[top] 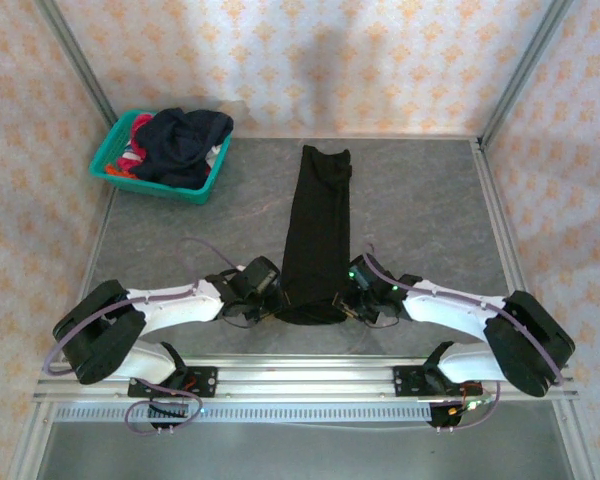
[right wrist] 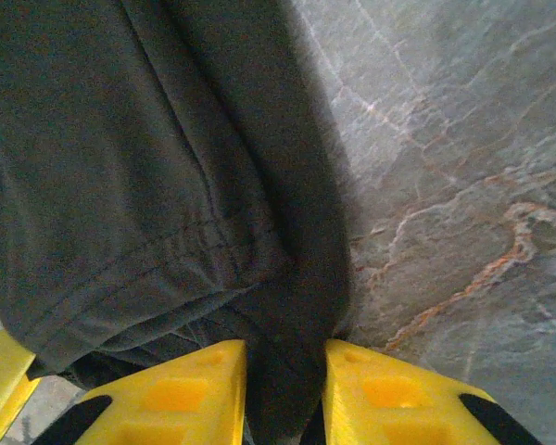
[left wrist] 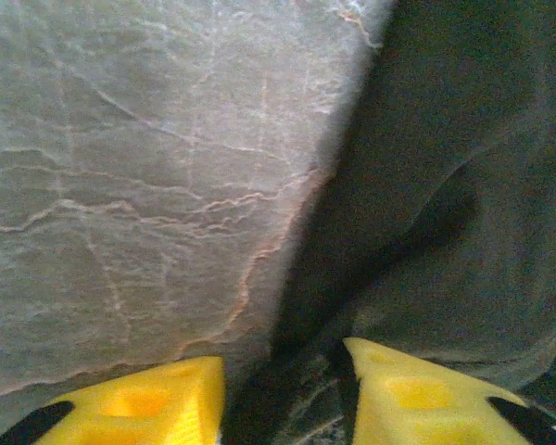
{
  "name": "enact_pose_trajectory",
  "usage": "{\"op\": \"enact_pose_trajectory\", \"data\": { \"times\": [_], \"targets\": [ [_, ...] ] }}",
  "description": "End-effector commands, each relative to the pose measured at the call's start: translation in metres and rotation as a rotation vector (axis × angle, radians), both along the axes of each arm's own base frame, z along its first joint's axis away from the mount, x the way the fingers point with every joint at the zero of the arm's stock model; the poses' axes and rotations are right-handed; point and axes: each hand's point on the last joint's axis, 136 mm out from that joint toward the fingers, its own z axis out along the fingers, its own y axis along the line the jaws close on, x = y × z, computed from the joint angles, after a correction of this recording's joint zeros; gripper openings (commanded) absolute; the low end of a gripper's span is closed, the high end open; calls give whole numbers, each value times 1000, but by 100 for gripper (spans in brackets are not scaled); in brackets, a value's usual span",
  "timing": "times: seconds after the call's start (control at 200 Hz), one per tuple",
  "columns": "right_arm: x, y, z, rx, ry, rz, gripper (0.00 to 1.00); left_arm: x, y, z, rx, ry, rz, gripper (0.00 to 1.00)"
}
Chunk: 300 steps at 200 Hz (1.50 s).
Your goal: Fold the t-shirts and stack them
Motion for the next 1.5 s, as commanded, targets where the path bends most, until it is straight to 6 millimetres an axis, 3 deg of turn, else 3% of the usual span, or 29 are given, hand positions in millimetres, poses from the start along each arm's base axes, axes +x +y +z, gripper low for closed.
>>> {"op": "enact_pose_trajectory", "data": {
  "times": [0.0,0.08,0.14,0.265,0.51,0.61,0.821,0.961,1.091,1.396,1.496],
  "targets": [
    [0,2,-2,10,-4,-4,21,10,-19,-2,-72,-28,4,27],
    [1,2,-2,10,-7,-7,13,11,-18,2,-71,-34,2,15],
    [3,4,0,17,-17,-4,8,11,-18,6,-68,-43,-4,0],
    [9,14,16,45,-64,51,0,14,-19,19,-70,-68,-17,0],
    [19,7,56,45,-187,55,0,19,-14,52,-53,-124,-27,0],
    [18,4,67,41,-204,54,0,15,-9,56,-32,-109,-29,0],
    [-3,-3,61,34,-159,64,0,-10,9,50,8,-32,-24,0],
    [-4,-5,71,53,-188,37,0,-18,19,61,12,-40,-9,0],
    [18,-8,89,18,-275,25,0,0,18,78,6,-100,5,0],
    [74,-6,103,10,-326,22,0,65,-2,100,80,-188,-18,0],
    [95,-6,98,-5,-320,21,0,86,-3,106,100,-209,-10,0]
  ]
}}
